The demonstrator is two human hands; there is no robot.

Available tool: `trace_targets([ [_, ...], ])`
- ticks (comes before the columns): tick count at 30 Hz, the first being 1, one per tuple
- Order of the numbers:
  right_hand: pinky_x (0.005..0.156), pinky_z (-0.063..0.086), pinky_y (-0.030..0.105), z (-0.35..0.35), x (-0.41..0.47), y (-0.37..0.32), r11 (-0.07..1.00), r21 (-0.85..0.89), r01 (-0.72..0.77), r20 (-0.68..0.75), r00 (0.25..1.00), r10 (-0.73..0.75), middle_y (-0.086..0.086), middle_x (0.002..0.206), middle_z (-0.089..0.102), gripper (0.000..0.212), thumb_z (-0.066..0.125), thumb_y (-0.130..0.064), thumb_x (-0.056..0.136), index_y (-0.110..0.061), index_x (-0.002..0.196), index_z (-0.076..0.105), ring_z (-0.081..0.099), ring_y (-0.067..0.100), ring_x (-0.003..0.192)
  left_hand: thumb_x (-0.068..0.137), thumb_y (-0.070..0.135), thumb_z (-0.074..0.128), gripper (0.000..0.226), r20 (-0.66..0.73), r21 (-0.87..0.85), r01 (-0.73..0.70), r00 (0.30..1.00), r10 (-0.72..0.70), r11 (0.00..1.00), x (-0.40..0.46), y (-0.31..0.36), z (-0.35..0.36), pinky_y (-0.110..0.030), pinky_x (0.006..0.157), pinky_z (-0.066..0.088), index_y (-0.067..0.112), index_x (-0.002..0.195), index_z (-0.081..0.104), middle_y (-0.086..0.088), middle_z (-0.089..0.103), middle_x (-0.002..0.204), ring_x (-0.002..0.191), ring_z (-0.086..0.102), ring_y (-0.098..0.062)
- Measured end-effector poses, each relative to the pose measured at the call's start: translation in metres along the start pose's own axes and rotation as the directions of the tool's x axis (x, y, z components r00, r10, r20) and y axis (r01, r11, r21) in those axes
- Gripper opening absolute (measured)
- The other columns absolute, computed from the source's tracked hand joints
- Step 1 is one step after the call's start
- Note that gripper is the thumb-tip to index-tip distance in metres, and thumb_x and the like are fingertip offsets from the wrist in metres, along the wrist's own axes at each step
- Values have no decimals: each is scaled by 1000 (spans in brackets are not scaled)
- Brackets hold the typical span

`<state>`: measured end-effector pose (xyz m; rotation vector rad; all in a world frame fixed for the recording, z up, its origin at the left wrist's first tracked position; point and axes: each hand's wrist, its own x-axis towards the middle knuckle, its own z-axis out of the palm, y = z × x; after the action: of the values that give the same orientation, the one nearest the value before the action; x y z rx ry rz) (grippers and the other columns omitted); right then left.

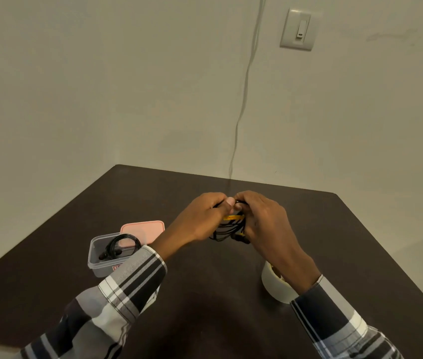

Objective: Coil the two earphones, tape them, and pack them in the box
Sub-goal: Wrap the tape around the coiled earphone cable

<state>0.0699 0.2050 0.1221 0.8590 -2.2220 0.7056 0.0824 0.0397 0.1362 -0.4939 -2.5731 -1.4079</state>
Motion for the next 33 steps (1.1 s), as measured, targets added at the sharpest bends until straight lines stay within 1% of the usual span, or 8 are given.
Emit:
trace_targets([
  [3, 69, 55, 26, 1, 0, 3, 993, 113, -31, -20, 999, 33, -4, 91, 72, 22, 52, -14, 92, -12, 101, 71, 64, 7, 80, 103, 33, 40, 36, 11, 19, 17, 1000, -17, 1000, 0, -1, -1, -29, 67, 36, 27, 70, 52, 10, 51, 69, 67, 49, -6],
  [9, 69, 53, 25, -5, 2, 7, 930, 350, -108, 78, 993, 86, -11, 88, 65, 24, 57, -18, 100, -15, 119, 71, 63, 10, 80, 105, 31, 35, 37, -5, 58, 5, 1000, -4, 998, 0, 0, -2, -35, 69, 35, 7, 82, 52, -4, 50, 79, 73, 45, -16],
  [14, 68, 55, 38, -6, 1, 11, 965, 253, -62, 63, 997, 47, -8, 88, 66, 23, 64, -23, 94, -21, 116, 73, 62, 13, 78, 105, 31, 33, 41, 15, 131, -8, 1000, 7, 991, -1, 3, -2, -40, 73, 42, 1, 87, 55, -8, 54, 85, 78, 51, -25],
  [16, 64, 54, 36, -6, 0, 10, 987, 161, -7, 28, 1000, 3, -6, 85, 66, 23, 63, -26, 93, -21, 113, 74, 60, 10, 74, 105, 32, 32, 44, 26, 138, 11, 1000, -14, 990, -1, 3, -1, -44, 76, 44, -1, 90, 56, -14, 58, 88, 82, 55, -29],
  [18, 61, 53, 32, -4, -1, 9, 997, 66, 33, 1, 999, -33, -5, 82, 65, 21, 67, -19, 91, -19, 110, 74, 58, 7, 70, 105, 33, 32, 46, 44, 130, 27, 998, -33, 991, -1, 1, 0, -38, 73, 41, -4, 91, 55, -17, 57, 86, 80, 54, -29],
  [21, 58, 53, 29, -1, -3, 8, 997, -45, 60, -10, 998, -61, -2, 84, 64, 19, 69, -10, 89, -13, 107, 73, 57, 7, 68, 105, 33, 32, 44, 54, 131, 38, 998, -46, 991, -1, 0, 3, -32, 69, 37, 1, 83, 51, -8, 49, 79, 73, 46, -20],
  [26, 60, 44, 17, 0, -3, 9, 999, -36, 41, 52, 998, -39, -8, 87, 59, 17, 70, -11, 86, -15, 103, 70, 48, 2, 70, 105, 32, 35, 39, 15, 154, 15, 1000, -18, 988, -1, 0, 4, -36, 65, 35, 9, 75, 46, -3, 45, 73, 68, 42, -16],
  [33, 56, 48, 30, 1, -2, 8, 999, -54, 4, 14, 1000, -3, -5, 83, 61, 6, 70, -12, 87, -15, 92, 67, 52, 7, 68, 104, 30, 36, 39, 16, 142, -8, 1000, 6, 990, 0, 3, 5, -34, 64, 33, 9, 73, 45, -4, 44, 71, 66, 41, -16],
])
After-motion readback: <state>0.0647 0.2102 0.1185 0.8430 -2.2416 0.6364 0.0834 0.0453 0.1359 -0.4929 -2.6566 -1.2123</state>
